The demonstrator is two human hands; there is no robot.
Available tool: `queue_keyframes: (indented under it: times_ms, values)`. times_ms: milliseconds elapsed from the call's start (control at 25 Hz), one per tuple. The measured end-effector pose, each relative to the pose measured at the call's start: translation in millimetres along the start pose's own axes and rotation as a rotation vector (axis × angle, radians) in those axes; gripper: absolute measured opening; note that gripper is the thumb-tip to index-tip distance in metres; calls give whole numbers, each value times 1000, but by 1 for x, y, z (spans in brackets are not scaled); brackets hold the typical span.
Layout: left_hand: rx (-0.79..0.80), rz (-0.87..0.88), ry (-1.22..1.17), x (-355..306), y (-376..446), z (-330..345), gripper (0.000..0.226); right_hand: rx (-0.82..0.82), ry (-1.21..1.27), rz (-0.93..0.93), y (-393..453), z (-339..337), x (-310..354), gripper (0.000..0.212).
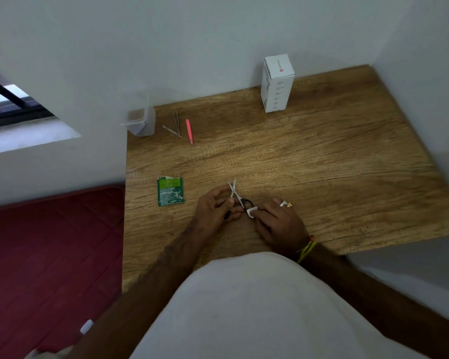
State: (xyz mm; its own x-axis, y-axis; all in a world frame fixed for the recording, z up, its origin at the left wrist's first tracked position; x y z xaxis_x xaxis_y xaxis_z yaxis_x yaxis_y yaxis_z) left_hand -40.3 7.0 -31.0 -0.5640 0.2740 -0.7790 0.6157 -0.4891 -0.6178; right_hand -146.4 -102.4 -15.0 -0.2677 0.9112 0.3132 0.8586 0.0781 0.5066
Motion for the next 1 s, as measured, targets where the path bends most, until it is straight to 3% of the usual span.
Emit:
queue_keyframes:
  times_ms: [360, 640, 800, 1000]
  values:
    - [12, -13, -5, 3, 3, 1, 43, -18, 18, 117, -3, 3, -12, 18]
    - [26, -27, -10, 2, 4, 0, 41, -142, 4, 223, 3, -10, -17, 15]
    - [34, -27, -3, 4, 6, -1, 41, -29, -27, 152, -1, -2, -9, 16]
    - [35, -30, 0, 5, 8, -1, 39, -64, -5, 219, 7, -1, -17, 14]
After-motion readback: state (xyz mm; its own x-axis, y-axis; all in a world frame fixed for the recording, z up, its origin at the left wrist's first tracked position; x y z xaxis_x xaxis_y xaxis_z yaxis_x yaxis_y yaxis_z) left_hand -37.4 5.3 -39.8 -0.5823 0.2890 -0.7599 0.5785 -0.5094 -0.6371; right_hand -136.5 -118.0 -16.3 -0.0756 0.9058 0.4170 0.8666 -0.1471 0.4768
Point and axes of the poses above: each hand's wrist, its own y-axis towards the middle knuckle, its own z-axis out of the palm, x = y × z, the point moved 8 cm from there along y, towards the middle knuckle, and after that the axes turned 6 degrees about -z, right-handed, at the moved point
